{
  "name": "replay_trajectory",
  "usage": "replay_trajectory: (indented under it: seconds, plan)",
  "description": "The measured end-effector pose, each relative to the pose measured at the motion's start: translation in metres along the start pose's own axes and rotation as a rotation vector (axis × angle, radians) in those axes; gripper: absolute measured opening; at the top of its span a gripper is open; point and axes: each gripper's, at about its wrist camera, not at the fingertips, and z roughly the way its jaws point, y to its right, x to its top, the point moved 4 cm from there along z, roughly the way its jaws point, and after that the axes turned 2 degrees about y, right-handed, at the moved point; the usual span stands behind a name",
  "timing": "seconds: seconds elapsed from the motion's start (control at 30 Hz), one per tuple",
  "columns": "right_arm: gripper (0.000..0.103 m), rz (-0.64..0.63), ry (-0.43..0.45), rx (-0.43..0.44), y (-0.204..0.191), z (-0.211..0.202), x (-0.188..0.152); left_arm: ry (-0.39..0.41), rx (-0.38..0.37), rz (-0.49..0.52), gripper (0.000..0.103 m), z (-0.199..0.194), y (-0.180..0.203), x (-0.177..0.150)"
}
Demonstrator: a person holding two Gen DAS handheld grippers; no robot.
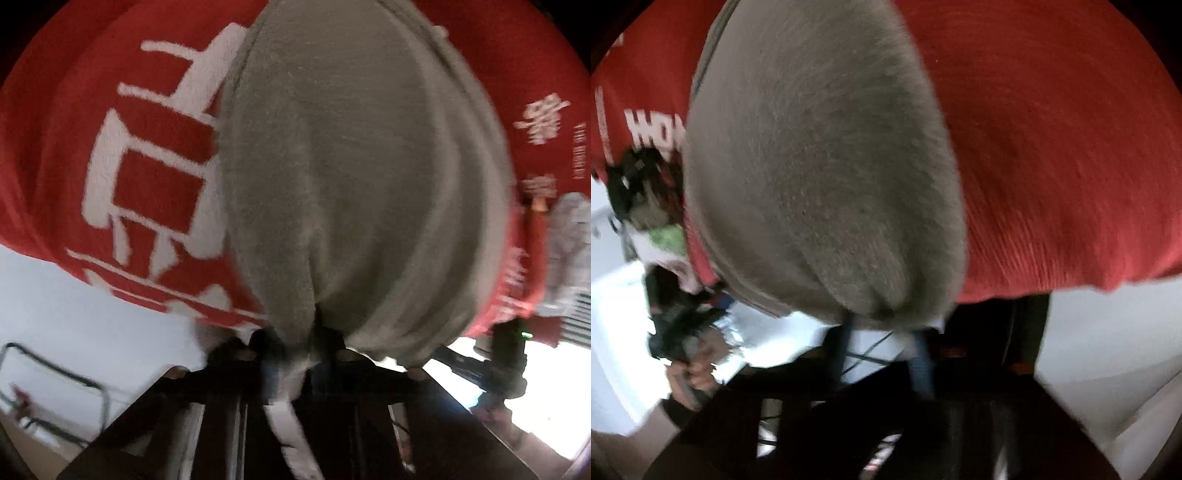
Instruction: Fold small clothes
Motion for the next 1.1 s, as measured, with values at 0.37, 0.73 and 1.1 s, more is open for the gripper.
replay_trajectory:
  seconds: [0.37, 0.73, 1.1]
  plan:
    - [0.010, 0.005, 0.160, 0.305, -0.062, -0.070, 0.018, 0.136, -0.160, 0.112, 0.012, -0.076, 0.067, 0.052]
    - [0.006, 0.068, 0.326, 0.359, -0.091, -0.105, 0.148, 0.262, -0.083, 0.130, 0.012, -0.078, 0.105, 0.189]
    - [0.010, 0.046, 0.289, 0.188, -0.090, -0.116, 0.212, 0.140, 0.051, 0.071, 0.022, -0.074, 0.096, 0.223]
